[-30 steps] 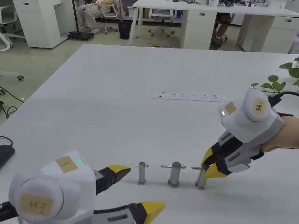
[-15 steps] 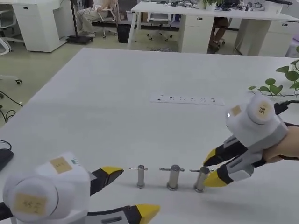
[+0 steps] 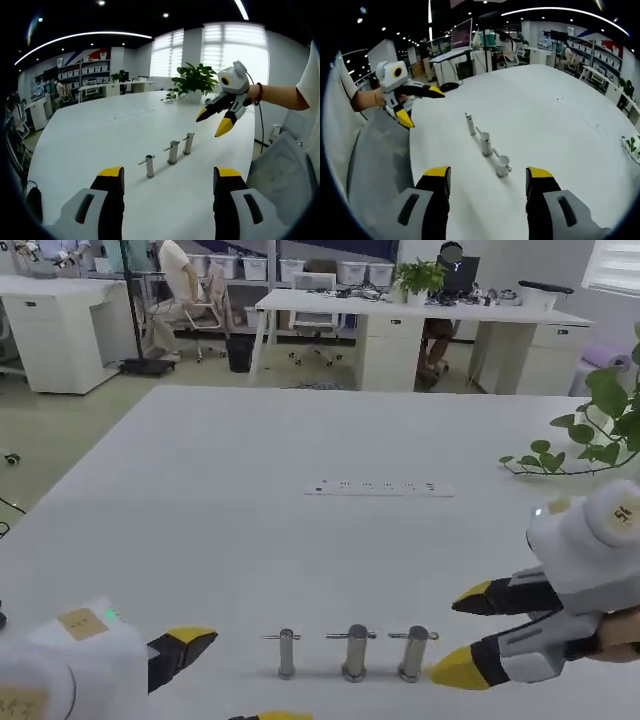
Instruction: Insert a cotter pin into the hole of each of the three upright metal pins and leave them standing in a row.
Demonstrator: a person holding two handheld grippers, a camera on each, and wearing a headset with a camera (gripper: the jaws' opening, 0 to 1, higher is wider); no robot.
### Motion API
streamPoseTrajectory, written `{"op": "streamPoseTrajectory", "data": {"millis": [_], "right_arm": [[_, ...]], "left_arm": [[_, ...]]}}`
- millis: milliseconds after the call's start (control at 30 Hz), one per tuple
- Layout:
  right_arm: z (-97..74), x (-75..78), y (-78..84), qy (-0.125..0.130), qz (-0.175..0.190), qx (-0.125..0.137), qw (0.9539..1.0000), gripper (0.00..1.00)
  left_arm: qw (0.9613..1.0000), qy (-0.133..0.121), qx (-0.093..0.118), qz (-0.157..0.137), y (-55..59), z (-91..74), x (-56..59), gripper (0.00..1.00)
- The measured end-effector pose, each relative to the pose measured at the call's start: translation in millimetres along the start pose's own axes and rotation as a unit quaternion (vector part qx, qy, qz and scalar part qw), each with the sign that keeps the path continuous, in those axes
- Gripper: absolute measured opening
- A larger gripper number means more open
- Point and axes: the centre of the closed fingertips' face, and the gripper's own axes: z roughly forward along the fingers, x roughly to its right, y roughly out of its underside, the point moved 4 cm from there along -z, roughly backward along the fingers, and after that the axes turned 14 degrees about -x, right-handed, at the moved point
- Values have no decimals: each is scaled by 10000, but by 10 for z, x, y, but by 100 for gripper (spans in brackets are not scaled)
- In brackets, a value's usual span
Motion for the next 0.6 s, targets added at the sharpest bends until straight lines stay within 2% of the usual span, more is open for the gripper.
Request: {"op": "streamPoseTrajectory", "data": {"millis": [200, 300, 433, 533, 600], "right_arm": [[-141, -121, 126, 157, 435, 316, 9984, 68], [-153, -223, 243, 213, 509, 299, 9980, 70], [-164, -318, 314, 242, 779, 569, 9950, 70], [-157, -389, 384, 415, 728, 595, 9947, 71], [-162, -428, 392, 393, 824, 753, 9930, 71]], "left_arm": [[9999, -95, -83, -19, 35, -90, -31, 74], [9999, -110, -84, -74, 56, -130, -25, 76], [9996, -180, -76, -180, 97, -179, -29, 76], [9995, -238, -80, -183, 125, -203, -28, 76], [9995, -256, -119, -167, 146, -214, -24, 76]]}}
